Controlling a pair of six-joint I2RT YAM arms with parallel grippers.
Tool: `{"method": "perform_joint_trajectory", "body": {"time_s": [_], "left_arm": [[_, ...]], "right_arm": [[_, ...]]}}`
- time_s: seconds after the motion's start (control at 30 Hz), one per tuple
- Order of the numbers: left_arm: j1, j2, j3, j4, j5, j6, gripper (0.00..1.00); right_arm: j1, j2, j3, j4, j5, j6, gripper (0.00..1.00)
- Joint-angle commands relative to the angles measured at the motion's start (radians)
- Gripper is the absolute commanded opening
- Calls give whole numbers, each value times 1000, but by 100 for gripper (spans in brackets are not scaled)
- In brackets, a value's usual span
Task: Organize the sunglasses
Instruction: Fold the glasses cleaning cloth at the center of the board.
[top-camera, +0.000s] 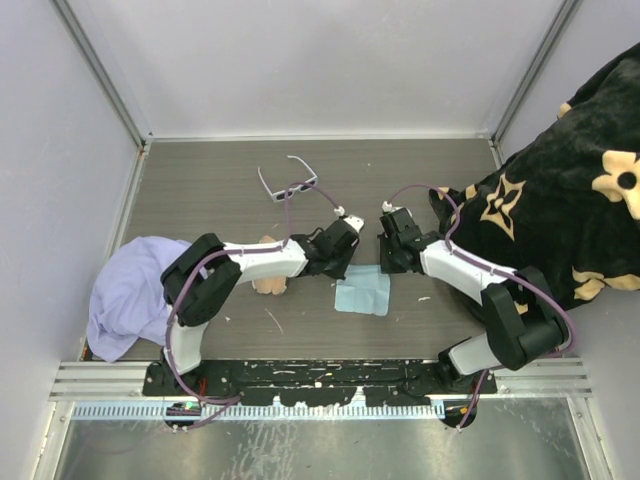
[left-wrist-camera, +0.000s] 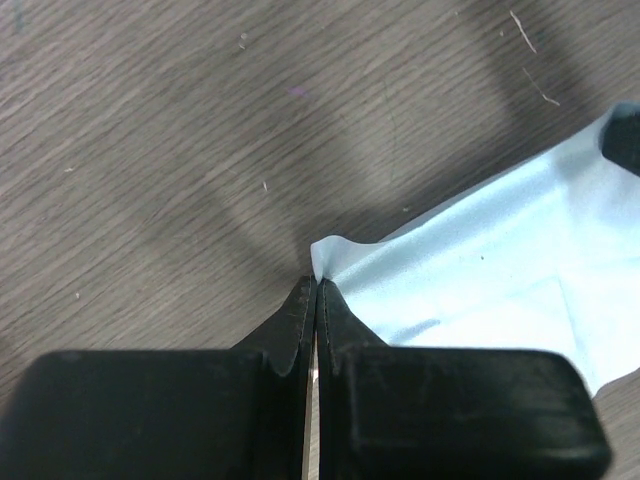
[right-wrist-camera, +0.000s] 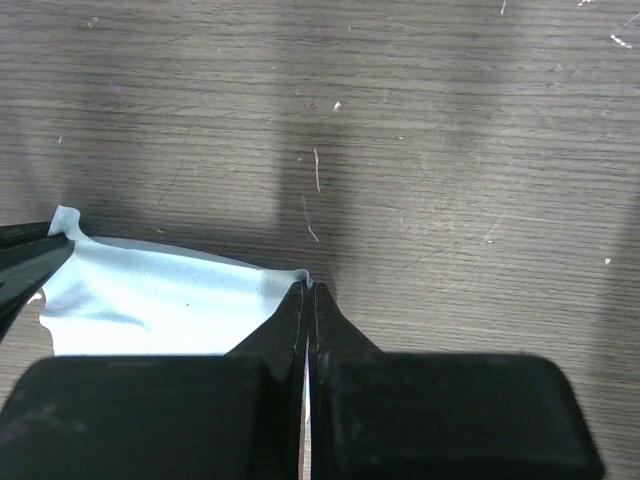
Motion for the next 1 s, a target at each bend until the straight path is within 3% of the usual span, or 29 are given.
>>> {"method": "perform_joint_trajectory", "body": {"time_s": [0.0,0.2,0.97], "left_arm": [[11,-76,-35,50,51,57,0],[11,-118,-76,90,112,74,0],[11,-219,-147,170,176,173,0]], "right_arm": [[-4,-57,18,10,-12,-32,0],[1,-108,0,6,-87,-11,0],[10,-193,-33,-64,-44,10,0]]}}
